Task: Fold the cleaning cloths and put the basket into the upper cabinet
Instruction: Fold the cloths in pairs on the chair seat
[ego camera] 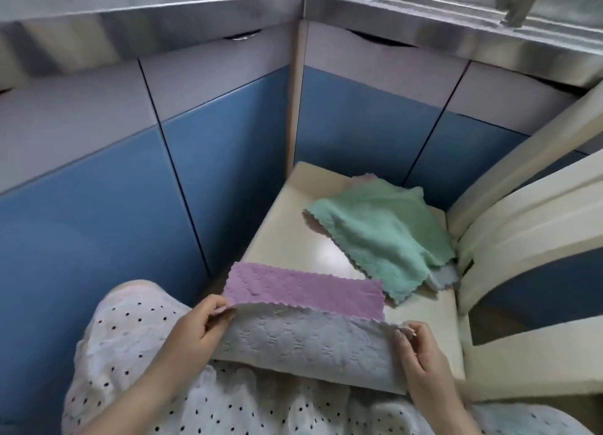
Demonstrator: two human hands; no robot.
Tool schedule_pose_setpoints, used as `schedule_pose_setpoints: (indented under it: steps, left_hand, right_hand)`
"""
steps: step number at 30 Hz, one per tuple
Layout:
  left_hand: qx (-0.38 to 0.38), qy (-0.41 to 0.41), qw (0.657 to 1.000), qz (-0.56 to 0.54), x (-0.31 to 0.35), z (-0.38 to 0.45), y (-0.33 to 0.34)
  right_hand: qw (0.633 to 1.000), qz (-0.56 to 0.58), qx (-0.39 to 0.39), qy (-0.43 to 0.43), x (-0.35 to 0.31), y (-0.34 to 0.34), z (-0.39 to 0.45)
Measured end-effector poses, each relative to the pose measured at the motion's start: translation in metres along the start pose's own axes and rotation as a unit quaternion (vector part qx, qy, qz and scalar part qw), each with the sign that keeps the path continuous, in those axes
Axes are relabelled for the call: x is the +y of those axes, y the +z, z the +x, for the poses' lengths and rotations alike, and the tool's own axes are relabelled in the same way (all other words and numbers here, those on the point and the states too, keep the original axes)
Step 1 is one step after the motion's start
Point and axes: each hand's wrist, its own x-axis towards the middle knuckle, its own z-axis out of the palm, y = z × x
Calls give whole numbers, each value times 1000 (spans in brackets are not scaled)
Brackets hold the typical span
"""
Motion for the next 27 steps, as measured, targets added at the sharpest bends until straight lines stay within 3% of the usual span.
schedule_pose_setpoints:
  steps: [7, 18, 21, 24, 27]
  left_hand:
    - [65, -31, 997, 16, 8, 46, 6]
    - [52, -122, 982, 136, 1, 88, 16]
    - [32, -148, 979, 134, -1, 96, 13]
    - [27, -189, 980, 61, 2, 100, 8]
    - [82, -134, 985, 78, 2, 90, 4]
  right_hand:
    - [999, -28, 1, 39, -11, 11, 56]
    - [990, -124, -33, 63, -10, 24, 96]
    - [990, -114, -38, 76, -12, 24, 97]
    - [985, -148, -54, 74, -16, 18, 96]
    - [965, -261, -14, 6, -20, 9, 84]
